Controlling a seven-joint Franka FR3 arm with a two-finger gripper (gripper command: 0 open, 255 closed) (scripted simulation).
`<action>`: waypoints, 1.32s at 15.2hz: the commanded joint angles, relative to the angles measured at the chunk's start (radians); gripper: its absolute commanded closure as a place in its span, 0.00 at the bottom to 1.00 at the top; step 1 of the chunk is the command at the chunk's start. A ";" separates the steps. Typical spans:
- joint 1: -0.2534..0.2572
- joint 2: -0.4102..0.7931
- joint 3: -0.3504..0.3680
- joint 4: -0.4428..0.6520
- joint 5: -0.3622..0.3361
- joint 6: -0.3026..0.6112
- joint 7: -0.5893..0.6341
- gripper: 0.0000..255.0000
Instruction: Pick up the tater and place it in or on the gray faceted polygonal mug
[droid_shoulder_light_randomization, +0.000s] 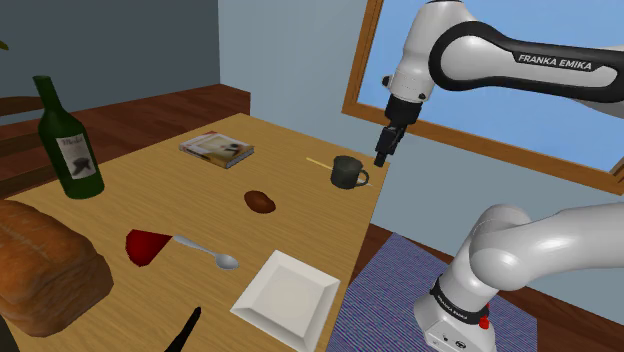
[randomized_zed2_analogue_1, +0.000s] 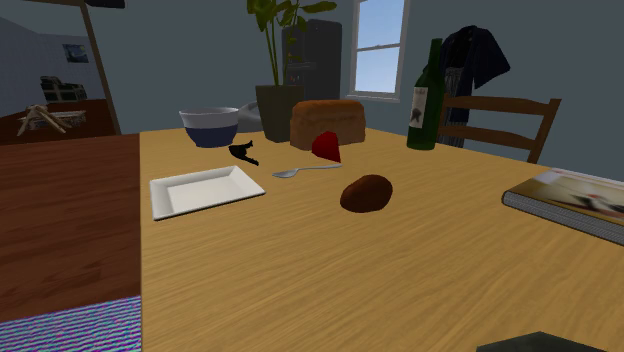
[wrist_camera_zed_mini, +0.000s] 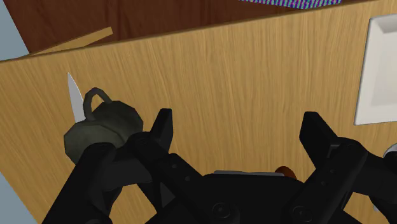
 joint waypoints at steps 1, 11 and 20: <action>0.000 0.000 0.000 0.000 0.000 0.000 0.000 0.00; 0.022 0.317 0.117 0.041 0.023 0.296 0.107 0.00; 0.023 0.656 0.210 0.194 -0.048 0.488 0.231 0.00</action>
